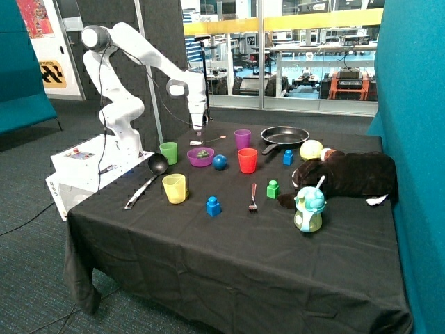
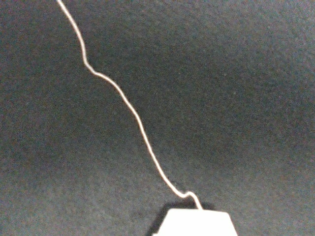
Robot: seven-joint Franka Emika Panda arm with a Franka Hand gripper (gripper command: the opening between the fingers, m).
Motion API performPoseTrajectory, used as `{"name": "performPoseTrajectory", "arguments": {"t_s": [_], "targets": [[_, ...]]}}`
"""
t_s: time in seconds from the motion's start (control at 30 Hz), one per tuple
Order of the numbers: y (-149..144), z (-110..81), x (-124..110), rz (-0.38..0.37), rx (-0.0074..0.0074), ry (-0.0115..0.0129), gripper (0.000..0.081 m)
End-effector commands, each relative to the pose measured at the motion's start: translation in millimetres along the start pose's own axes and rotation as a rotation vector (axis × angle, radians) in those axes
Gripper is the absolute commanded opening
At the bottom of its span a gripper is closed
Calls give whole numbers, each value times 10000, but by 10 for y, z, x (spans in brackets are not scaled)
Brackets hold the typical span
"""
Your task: Prepare two cups of tea
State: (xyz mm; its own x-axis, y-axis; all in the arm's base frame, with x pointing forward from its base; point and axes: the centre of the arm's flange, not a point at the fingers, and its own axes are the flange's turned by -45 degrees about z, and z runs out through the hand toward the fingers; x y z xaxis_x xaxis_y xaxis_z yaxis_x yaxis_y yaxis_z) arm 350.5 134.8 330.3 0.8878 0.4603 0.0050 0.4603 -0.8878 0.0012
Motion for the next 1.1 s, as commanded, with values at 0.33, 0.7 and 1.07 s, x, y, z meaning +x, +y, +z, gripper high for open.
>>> {"name": "performPoseTrajectory", "arguments": {"t_s": [0.33,0.7,1.07], "targets": [[72,259,-114,1199,9,-51,569],[-65,447,-343,334,11,-50,549],[-188,564,-425,-2,12,-50,518]]}}
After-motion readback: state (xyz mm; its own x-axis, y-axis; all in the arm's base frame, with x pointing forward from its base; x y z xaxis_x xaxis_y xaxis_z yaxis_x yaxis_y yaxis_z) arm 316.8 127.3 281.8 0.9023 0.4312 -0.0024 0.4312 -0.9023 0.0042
